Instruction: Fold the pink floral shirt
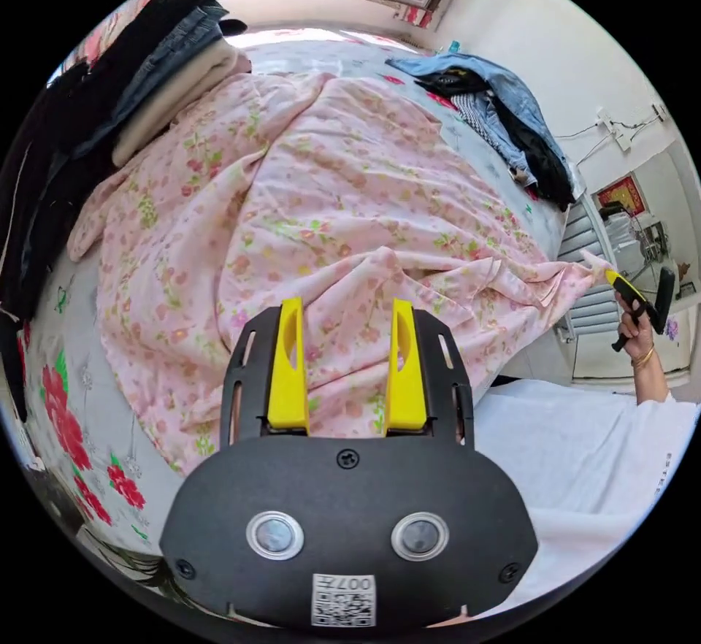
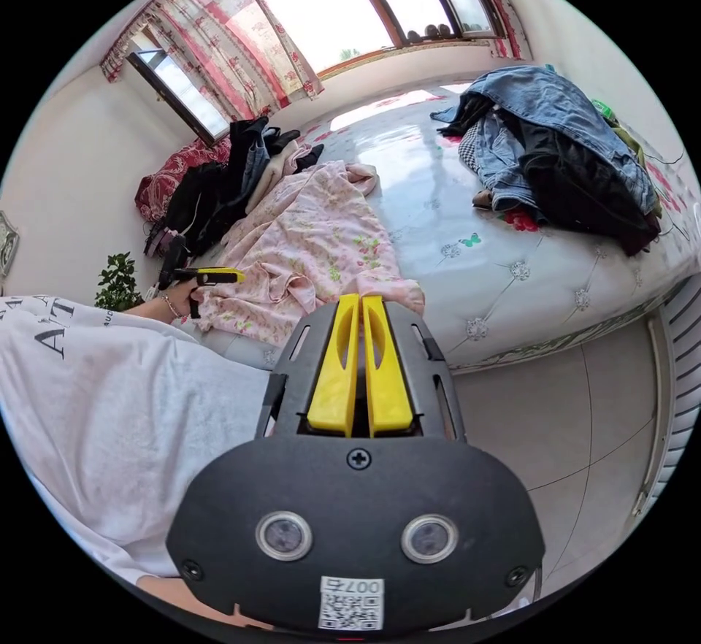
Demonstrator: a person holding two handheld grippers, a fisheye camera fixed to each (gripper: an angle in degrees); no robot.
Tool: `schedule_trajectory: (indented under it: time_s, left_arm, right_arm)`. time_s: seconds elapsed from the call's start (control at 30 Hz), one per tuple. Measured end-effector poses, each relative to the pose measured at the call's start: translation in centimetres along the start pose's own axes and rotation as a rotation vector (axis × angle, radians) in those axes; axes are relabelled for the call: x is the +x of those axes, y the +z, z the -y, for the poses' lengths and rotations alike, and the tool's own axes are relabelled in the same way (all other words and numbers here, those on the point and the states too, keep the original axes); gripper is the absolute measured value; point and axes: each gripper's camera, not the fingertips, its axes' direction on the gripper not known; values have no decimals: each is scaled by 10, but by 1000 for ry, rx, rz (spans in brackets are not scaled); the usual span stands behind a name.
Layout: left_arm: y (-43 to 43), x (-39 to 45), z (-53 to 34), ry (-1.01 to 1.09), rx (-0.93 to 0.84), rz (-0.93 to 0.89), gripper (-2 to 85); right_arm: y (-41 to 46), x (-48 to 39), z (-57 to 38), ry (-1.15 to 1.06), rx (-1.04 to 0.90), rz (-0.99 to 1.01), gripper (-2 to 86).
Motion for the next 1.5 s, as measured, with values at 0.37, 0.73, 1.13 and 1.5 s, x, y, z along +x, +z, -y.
schedule_trajectory:
  time_s: [0.37, 0.73, 1.13, 1.5]
  left_arm:
    - [-70, -32, -71, -62, 270, 13, -9]
    - [-191, -90, -277, -459, 348, 4, -10]
    - [-356, -156, -102, -475, 1040, -287, -10]
    - [-652, 28, -197, 219, 1639, -128, -10]
  right_arm:
    - [21, -27, 36, 51, 12, -39, -3]
    - [37, -75, 73, -78, -201, 54, -2]
    - [-115, -180, 445, -114, 321, 323, -2]
    - [-652, -414, 304, -692, 1200, 200, -3]
